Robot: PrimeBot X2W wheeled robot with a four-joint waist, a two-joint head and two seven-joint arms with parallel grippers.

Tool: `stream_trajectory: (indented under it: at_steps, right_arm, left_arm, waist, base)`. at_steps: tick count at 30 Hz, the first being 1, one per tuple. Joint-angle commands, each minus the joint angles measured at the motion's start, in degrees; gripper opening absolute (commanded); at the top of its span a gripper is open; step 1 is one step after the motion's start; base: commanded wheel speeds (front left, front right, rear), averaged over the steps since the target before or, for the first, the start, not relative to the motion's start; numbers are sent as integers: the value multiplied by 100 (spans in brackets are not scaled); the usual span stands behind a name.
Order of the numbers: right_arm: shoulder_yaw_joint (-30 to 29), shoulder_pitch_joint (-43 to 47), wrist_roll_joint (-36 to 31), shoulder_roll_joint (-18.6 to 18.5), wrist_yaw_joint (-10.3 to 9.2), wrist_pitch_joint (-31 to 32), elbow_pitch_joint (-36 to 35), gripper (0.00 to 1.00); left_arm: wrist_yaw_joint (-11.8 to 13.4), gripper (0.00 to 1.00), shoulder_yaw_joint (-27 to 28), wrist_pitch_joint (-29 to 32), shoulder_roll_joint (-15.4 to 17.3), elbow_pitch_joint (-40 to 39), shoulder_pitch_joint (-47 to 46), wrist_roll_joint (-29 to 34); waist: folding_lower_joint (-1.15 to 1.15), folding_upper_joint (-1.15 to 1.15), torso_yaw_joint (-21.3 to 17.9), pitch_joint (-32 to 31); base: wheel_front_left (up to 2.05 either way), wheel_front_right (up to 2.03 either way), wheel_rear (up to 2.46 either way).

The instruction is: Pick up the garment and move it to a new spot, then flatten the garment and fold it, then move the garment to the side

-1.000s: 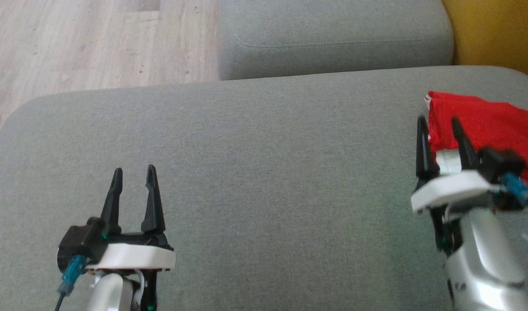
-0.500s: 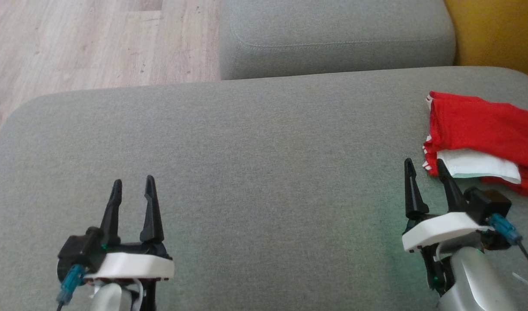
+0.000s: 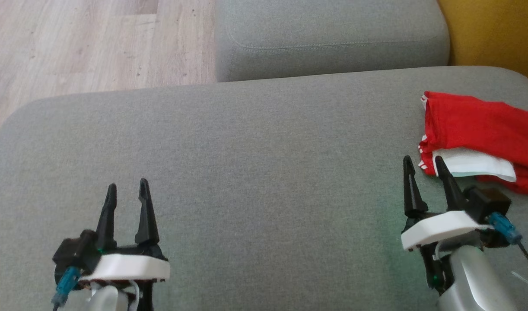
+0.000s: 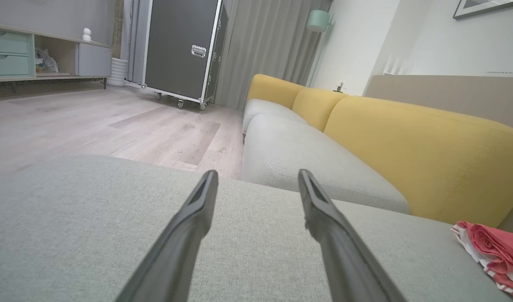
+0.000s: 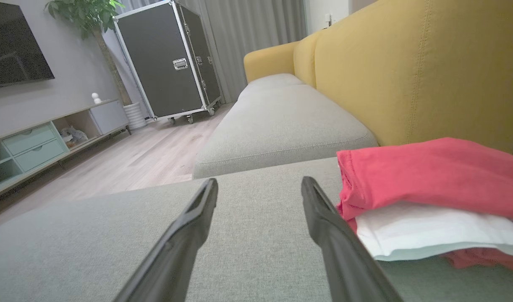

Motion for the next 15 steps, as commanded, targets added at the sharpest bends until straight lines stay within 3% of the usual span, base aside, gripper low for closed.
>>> stream_trajectory:
  at_steps: [1,15]
  right_arm:
    - [5,0,-1,0,0,-1,-1,0]
    - [-81,112,649,10,2,197,80,0]
  left_arm:
    - [1,0,2,0,0,7,0,-4]
    - [-12,0,81,189,-2,188,49,-601]
  waist:
    - [0,0,0,0]
    - [0,0,-6,7]
  base:
    - [0,0,0]
    - [0,0,0]
